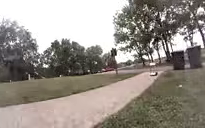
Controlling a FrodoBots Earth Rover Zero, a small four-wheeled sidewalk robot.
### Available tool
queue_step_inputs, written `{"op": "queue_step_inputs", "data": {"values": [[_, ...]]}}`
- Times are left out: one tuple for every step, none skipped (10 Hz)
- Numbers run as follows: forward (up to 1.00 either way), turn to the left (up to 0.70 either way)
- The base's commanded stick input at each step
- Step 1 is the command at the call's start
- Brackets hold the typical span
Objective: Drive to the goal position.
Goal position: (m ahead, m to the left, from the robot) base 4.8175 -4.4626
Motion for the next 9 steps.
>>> {"op": "queue_step_inputs", "data": {"values": [[0.7,0.0],[0.7,-0.07],[0.7,-0.14],[0.7,-0.03],[0.7,0.0],[0.7,0.0],[0.7,0.0],[0.7,0.0],[0.7,0.0]]}}
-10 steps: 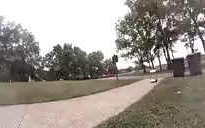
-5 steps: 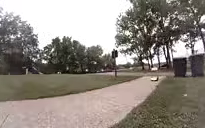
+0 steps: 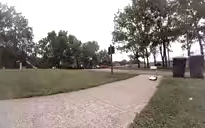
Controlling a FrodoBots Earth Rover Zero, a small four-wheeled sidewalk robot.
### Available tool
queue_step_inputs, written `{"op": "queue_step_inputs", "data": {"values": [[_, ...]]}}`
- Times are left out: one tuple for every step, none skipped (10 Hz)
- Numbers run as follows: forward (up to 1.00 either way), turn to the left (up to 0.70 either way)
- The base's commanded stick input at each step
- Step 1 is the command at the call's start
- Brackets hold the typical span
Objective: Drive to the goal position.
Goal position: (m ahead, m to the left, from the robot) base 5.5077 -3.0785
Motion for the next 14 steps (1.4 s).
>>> {"op": "queue_step_inputs", "data": {"values": [[0.7,0.0],[0.7,0.0],[0.7,-0.01],[0.7,-0.13],[0.7,-0.14],[0.7,-0.14],[0.7,-0.14],[0.7,-0.14],[0.7,-0.14],[0.7,-0.14],[0.7,-0.14],[0.7,-0.14],[0.7,-0.14],[0.7,-0.14]]}}
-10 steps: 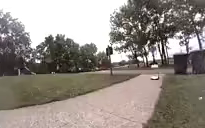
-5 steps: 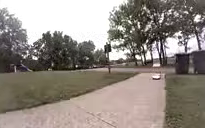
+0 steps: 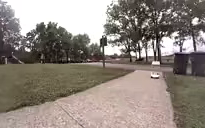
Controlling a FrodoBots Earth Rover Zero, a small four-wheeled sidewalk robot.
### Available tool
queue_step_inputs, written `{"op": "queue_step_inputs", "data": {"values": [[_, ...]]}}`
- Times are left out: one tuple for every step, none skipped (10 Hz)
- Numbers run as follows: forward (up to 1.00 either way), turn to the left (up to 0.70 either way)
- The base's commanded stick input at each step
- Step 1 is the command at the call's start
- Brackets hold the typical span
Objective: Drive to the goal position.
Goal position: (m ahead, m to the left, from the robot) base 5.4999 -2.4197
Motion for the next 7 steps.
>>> {"op": "queue_step_inputs", "data": {"values": [[0.7,-0.14],[0.7,-0.14],[0.7,-0.14],[0.7,-0.14],[0.7,-0.14],[0.7,-0.14],[0.7,-0.14]]}}
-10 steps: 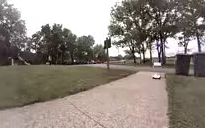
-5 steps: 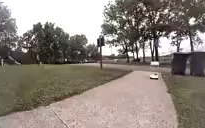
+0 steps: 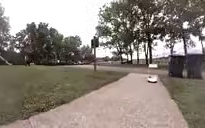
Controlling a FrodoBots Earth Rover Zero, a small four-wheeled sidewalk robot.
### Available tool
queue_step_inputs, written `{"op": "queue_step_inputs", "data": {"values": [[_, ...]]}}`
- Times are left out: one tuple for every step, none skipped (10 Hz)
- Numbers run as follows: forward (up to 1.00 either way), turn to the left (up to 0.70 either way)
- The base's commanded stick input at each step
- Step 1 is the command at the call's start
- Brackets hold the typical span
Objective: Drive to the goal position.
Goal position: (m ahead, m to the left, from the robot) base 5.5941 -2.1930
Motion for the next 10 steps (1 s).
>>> {"op": "queue_step_inputs", "data": {"values": [[0.7,-0.14],[0.7,-0.14],[0.7,-0.14],[0.7,-0.14],[0.7,-0.14],[0.7,-0.14],[0.7,-0.14],[0.7,-0.14],[0.7,-0.14],[0.7,-0.14]]}}
